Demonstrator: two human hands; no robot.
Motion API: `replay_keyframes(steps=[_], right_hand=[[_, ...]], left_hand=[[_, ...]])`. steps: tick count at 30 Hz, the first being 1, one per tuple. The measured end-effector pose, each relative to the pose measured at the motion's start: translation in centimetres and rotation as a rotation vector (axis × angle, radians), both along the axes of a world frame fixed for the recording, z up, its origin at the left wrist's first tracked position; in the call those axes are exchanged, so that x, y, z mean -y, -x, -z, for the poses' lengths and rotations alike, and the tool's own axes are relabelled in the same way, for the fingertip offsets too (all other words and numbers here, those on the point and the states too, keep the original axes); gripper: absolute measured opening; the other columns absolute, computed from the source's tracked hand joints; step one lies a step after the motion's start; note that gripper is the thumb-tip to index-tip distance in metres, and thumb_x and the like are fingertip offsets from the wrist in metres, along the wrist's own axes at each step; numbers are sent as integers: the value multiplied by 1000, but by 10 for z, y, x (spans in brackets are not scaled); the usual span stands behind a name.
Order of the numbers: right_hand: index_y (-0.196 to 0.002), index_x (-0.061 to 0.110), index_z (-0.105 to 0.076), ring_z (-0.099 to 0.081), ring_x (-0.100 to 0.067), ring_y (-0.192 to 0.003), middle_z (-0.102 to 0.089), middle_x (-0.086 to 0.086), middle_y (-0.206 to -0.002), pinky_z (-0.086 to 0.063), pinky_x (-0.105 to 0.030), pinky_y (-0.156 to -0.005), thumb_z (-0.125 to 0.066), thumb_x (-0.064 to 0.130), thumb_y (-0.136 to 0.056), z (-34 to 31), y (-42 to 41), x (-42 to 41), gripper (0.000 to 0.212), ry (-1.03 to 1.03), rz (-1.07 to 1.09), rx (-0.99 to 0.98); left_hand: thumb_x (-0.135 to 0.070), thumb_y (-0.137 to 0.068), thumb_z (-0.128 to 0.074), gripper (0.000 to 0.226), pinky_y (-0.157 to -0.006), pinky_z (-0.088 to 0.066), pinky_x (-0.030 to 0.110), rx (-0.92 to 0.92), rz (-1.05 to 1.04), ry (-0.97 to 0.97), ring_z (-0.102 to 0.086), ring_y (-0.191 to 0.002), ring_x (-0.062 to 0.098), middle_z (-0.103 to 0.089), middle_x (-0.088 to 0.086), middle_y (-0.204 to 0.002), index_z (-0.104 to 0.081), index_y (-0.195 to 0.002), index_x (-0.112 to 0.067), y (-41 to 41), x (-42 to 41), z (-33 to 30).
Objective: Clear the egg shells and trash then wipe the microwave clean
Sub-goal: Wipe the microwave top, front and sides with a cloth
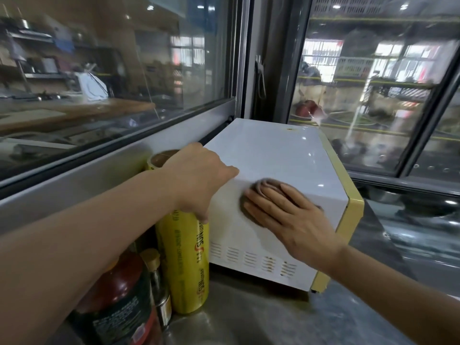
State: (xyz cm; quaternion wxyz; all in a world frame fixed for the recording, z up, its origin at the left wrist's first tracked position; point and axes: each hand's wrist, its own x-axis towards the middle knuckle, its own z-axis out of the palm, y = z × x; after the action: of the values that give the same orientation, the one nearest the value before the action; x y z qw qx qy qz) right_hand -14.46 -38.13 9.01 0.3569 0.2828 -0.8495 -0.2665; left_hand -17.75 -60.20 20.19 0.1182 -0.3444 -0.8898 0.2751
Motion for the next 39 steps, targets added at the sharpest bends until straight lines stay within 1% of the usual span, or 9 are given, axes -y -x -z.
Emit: replay_keyframes(steps=[3,7,12,16,20,23,27,32,39], right_hand=[[-147,14,-28,-25,-26,-142,-29,-5,-153,-16,-41,-115,-27,19,-92,7,13,25,55,13,-30,9],[-149,15,-23,-17,-24,-143,-25,-3,-154,-11,-39,-116,-27,18,-91,10,1,-3,58,-101,-24,79],[-148,16,-24,-14,-23,-144,-28,-2,-154,-11,-39,-116,-28,17,-91,-1,-5,-15,57,-111,-15,36],[-147,13,-27,-21,-26,-142,-31,-6,-152,-17,-42,-114,-25,19,-95,-10,11,13,53,-55,-56,31],[-148,13,-24,-18,-27,-143,-26,-8,-154,-16,-43,-114,-24,18,-93,-11,14,14,56,-74,-62,41],[-147,12,-28,-22,-29,-142,-28,-9,-153,-18,-44,-113,-25,20,-94,-19,19,21,54,-108,-72,54],[-144,12,-35,-30,-31,-139,-36,-11,-149,-19,-44,-112,-28,24,-93,-17,31,42,53,-107,-91,51],[-141,11,-41,-36,-32,-136,-42,-11,-146,-19,-44,-112,-30,23,-92,-14,34,49,52,-92,-123,25],[-140,9,-42,-38,-31,-135,-43,-11,-145,-14,-43,-113,-29,22,-89,5,39,51,54,-62,-133,12]], left_hand=[[-62,-60,-72,81,-85,-48,38,-3,1,9,-58,-99,18,-61,-5,-109,-43,-127,-28,-1,-3,-1],[-60,-59,-73,82,-87,-45,38,29,-14,16,-53,-105,18,-60,-6,-113,-42,-128,-29,1,-1,-2],[-61,-60,-76,92,-96,-40,39,109,-18,14,-41,-121,17,-49,-7,-133,-36,-135,-27,-1,-6,-7],[-66,-53,-76,109,-106,-31,43,221,-136,-9,-31,-134,18,-40,-7,-143,-25,-144,-33,4,1,-25],[-60,-51,-81,111,-104,-38,41,366,-183,-28,-36,-132,18,-39,-9,-143,-28,-144,-32,6,4,-31],[-56,-53,-83,112,-104,-39,41,360,-168,-49,-35,-133,18,-37,-9,-145,-24,-145,-32,6,5,-30],[-54,-54,-83,120,-108,-35,42,334,-161,-63,-31,-136,18,-32,-8,-150,-12,-148,-32,7,7,-29],[-50,-55,-84,125,-107,-35,37,312,-155,-77,-31,-136,17,-35,-9,-148,-5,-149,-32,8,6,-26],[-44,-55,-87,125,-105,-35,36,367,-157,-157,-35,-131,13,-37,-17,-146,-4,-148,-35,12,11,-24]])
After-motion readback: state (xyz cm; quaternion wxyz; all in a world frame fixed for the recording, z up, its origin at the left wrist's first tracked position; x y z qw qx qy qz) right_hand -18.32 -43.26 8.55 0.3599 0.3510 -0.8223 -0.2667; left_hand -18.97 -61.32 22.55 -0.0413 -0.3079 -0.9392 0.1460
